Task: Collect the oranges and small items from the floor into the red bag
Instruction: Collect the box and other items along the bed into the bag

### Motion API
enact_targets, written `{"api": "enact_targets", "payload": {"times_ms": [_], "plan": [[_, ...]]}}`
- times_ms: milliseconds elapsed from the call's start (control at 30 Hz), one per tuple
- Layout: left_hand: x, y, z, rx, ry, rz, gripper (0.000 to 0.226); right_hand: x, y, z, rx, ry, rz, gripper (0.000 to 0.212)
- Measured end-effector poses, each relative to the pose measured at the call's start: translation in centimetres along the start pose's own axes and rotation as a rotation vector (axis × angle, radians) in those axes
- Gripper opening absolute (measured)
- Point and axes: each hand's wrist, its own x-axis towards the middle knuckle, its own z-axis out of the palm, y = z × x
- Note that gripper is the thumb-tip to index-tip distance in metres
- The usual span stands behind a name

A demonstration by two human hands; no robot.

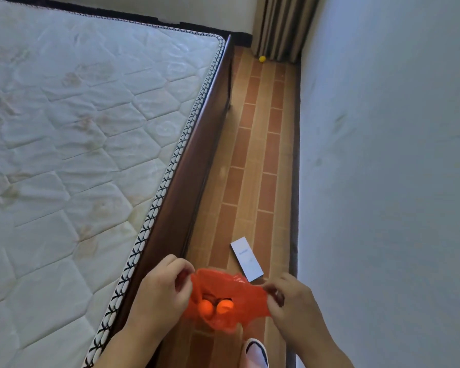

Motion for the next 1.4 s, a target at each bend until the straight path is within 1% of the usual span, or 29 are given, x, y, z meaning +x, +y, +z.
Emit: {"api": "enact_targets", "payload": {"times_ms": [167,267,367,467,567,700,833,900,1000,1067,1133,1233,1300,1400], "plan": [[2.4,-4.3,5.6,0.032,-0.033,0.049,0.029,3.5,4.7,4.7,0.005,0.008,-0.034,0.023],[3.7,-6.1,7.8,0.044,-0.018,0.095,0.029,5.1,6.4,6.9,0.022,0.027,-0.071,0.020],[5.4,-7.5,9.7,0.081,0.013,0.170,0.023,7.2,8.0,8.6,0.016,0.048,-0.121,0.014],[7.4,-9.1,11.5,0.127,0.027,0.237,0.018,9.7,9.8,10.1,-0.046,0.092,-0.195,0.009],[8.8,-11.1,13.2,0.198,0.022,0.292,0.014,12.0,11.2,11.3,-0.094,0.143,-0.272,0.019],[9.8,-13.7,14.4,0.278,0.020,0.314,0.019,13.4,12.4,13.3,-0.186,0.197,-0.334,0.037],[11.0,-14.3,13.6,0.354,0.055,0.273,0.019,13.9,14.0,15.9,-0.361,0.158,-0.352,0.055],[11.2,-15.1,12.9,0.410,0.039,0.162,0.018,14.4,14.9,17.3,-0.399,0.151,-0.328,0.062],[10.9,-16.6,13.0,0.538,-0.108,-0.022,0.017,15.5,16.0,19.5,-0.440,0.117,-0.304,0.072],[10.8,-16.7,13.8,0.640,-0.206,-0.068,0.014,16.5,16.6,20.9,-0.450,0.101,-0.282,0.077],[10.9,-16.4,14.5,0.723,-0.260,-0.067,0.011,17.5,17.2,22.3,-0.460,0.095,-0.255,0.082],[10.7,-16.0,15.5,0.805,-0.257,-0.057,0.003,18.5,18.5,24.4,-0.506,0.054,-0.213,0.087],[10.3,-15.7,16.2,0.839,-0.215,-0.069,0.013,18.6,19.6,25.6,-0.518,0.034,-0.169,0.087],[9.8,-15.3,16.9,0.877,-0.169,-0.124,0.015,18.5,21.5,26.5,-0.556,0.011,-0.099,0.084]]}}
